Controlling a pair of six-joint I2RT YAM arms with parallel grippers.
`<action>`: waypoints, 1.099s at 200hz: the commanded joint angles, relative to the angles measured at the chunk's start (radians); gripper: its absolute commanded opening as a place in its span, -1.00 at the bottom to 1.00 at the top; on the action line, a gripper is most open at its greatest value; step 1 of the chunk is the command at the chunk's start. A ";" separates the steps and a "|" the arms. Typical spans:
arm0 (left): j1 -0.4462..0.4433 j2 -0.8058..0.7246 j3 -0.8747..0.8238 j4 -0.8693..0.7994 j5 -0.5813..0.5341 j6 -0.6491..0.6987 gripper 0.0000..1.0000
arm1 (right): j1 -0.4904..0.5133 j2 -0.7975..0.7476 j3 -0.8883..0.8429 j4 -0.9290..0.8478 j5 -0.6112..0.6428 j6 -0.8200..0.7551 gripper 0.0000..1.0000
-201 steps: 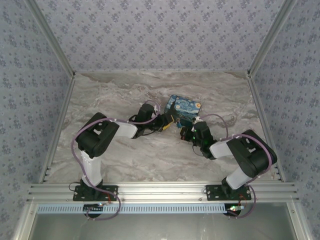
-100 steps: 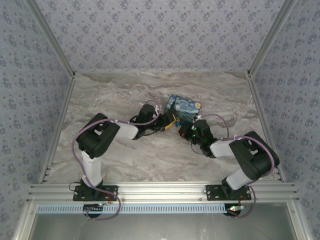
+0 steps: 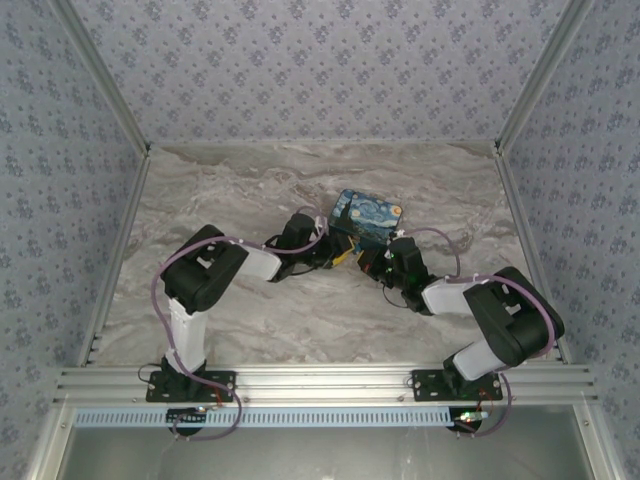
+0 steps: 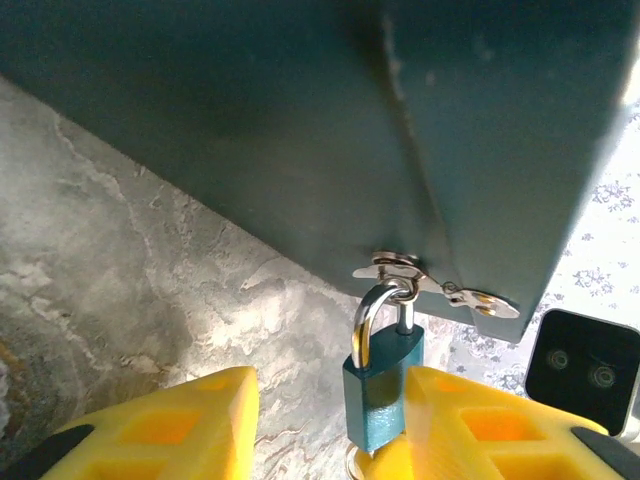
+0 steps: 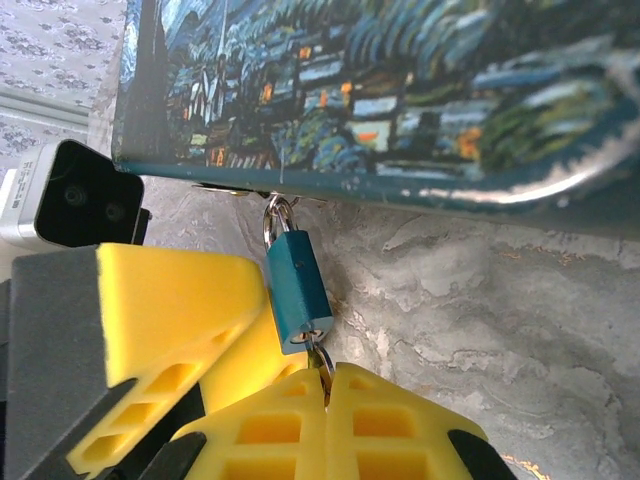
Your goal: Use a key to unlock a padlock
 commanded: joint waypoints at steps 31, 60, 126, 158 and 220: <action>-0.012 0.033 0.046 0.047 0.037 -0.033 -0.23 | -0.006 -0.024 0.031 0.013 -0.019 0.034 -1.00; -0.015 0.039 0.047 0.060 0.038 -0.046 -0.25 | -0.004 -0.023 0.034 0.019 -0.026 0.051 -1.00; -0.018 0.059 0.061 0.100 0.039 -0.072 -0.26 | 0.002 -0.028 0.045 0.005 -0.029 0.068 -1.00; -0.019 0.066 0.060 0.120 0.033 -0.083 -0.39 | 0.003 -0.039 0.046 -0.007 -0.026 0.074 -1.00; -0.017 0.056 0.056 0.122 0.023 -0.083 -0.61 | 0.002 -0.071 0.040 -0.040 -0.020 0.062 -0.85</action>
